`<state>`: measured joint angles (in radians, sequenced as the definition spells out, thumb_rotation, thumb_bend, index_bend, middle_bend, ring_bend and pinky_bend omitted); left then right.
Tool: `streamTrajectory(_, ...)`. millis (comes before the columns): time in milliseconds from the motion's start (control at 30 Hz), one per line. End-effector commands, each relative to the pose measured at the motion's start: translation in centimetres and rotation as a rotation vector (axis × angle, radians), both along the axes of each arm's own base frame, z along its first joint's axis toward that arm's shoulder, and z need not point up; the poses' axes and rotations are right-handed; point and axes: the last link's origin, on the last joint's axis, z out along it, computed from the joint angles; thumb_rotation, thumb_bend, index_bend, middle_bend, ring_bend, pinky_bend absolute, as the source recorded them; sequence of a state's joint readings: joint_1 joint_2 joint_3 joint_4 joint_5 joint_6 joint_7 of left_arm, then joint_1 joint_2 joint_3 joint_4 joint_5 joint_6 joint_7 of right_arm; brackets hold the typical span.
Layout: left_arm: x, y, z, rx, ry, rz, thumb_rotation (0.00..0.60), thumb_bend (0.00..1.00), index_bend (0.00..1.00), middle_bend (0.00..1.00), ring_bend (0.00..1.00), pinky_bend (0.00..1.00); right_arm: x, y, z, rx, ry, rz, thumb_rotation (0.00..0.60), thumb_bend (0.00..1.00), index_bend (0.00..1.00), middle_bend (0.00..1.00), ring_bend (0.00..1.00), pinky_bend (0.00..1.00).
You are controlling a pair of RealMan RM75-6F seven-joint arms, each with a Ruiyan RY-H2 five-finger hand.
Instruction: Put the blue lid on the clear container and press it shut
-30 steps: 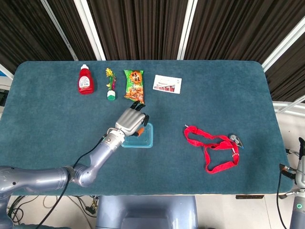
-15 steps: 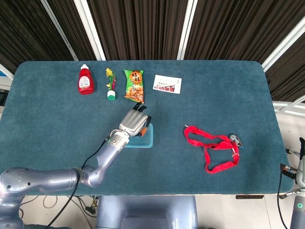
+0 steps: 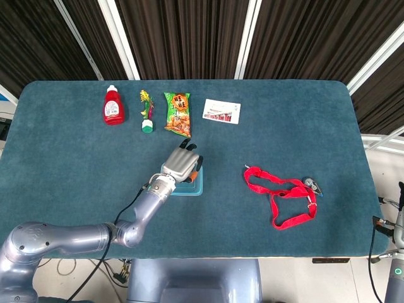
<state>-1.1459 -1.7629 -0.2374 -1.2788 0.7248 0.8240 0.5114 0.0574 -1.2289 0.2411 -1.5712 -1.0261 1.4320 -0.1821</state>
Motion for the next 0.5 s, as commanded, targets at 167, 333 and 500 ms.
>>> streamTrajectory(167,0.08,0.09,-0.6,-0.01,0.005,0.016,0.6,0.43,0.58,0.6,0.14,0.03,-0.1,-0.11,0.01,-0.003,0.001,-0.005,0.6,0.28,0.03,0.0,0.0,0.0)
streamTrajectory(333,0.26,0.03,-0.91,-0.022,0.001,0.022,0.6,0.43,0.58,0.61,0.14,0.03,-0.14,-0.19,0.04,-0.005,0.001,-0.005,0.6,0.28,0.03,0.0,0.0,0.0)
streamTrajectory(500,0.21,-0.11,-1.12,-0.033,0.0,0.029,0.6,0.43,0.59,0.61,0.15,0.03,-0.13,-0.25,0.06,-0.007,0.001,-0.004,0.6,0.28,0.03,0.0,0.0,0.0)
